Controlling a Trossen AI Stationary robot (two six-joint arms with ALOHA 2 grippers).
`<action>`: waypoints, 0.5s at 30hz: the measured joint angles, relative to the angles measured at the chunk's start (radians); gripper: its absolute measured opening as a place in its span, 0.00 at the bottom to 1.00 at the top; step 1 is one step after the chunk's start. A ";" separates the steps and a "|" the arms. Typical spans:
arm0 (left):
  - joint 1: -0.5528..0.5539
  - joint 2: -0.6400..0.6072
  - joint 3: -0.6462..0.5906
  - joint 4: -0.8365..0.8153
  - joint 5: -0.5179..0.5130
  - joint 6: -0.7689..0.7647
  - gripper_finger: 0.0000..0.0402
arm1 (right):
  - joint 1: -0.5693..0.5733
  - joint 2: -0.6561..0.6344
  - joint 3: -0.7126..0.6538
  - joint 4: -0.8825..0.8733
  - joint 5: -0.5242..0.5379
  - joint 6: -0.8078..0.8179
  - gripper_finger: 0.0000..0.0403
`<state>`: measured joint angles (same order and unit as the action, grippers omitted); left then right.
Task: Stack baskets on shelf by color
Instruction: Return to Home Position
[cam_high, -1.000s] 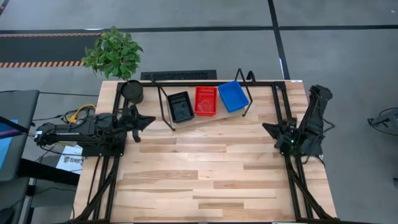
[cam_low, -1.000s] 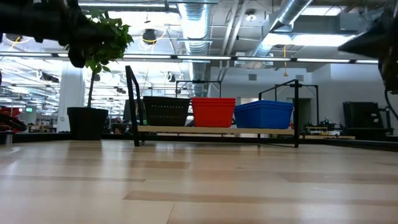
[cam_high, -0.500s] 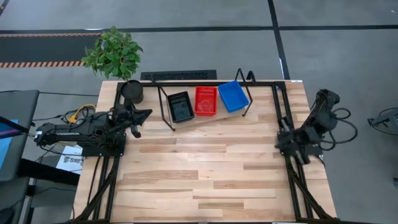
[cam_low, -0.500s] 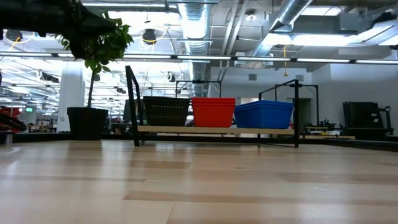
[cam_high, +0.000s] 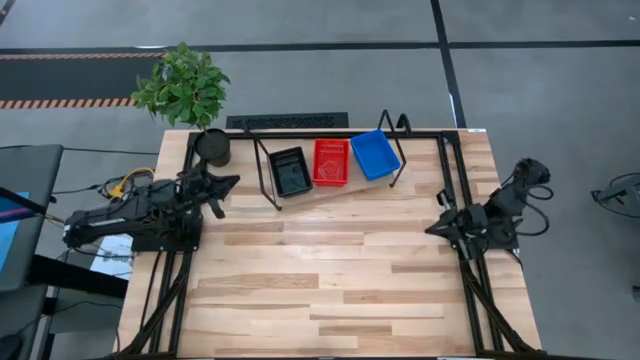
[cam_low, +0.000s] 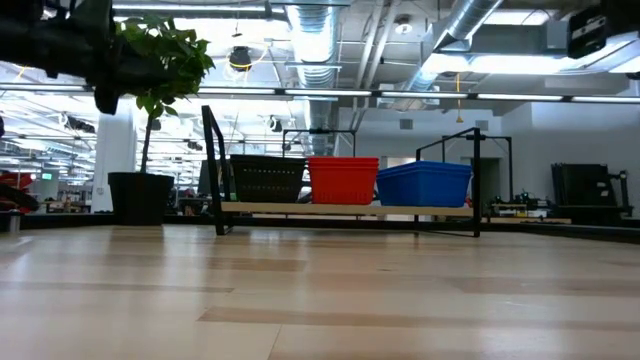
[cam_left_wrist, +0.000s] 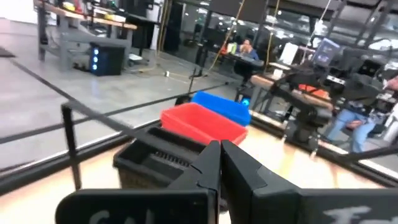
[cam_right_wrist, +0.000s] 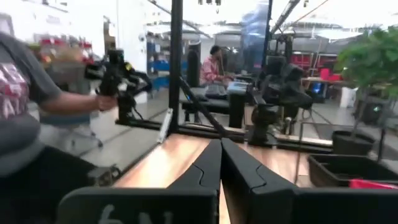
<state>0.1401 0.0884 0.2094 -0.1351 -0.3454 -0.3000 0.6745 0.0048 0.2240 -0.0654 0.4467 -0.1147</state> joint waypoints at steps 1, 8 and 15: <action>0.003 -0.023 -0.006 -0.023 0.000 0.000 0.00 | -0.010 -0.002 -0.011 -0.002 -0.001 0.029 0.08; 0.007 -0.085 -0.139 -0.007 0.066 -0.037 0.00 | -0.079 -0.002 -0.119 0.034 -0.003 0.134 0.08; 0.007 -0.040 -0.159 0.079 0.095 -0.008 0.00 | -0.163 -0.001 -0.215 0.149 -0.008 0.156 0.08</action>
<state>0.1467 0.0484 0.0507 -0.0556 -0.2504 -0.3085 0.5111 0.0038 0.0089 0.0838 0.4384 0.0414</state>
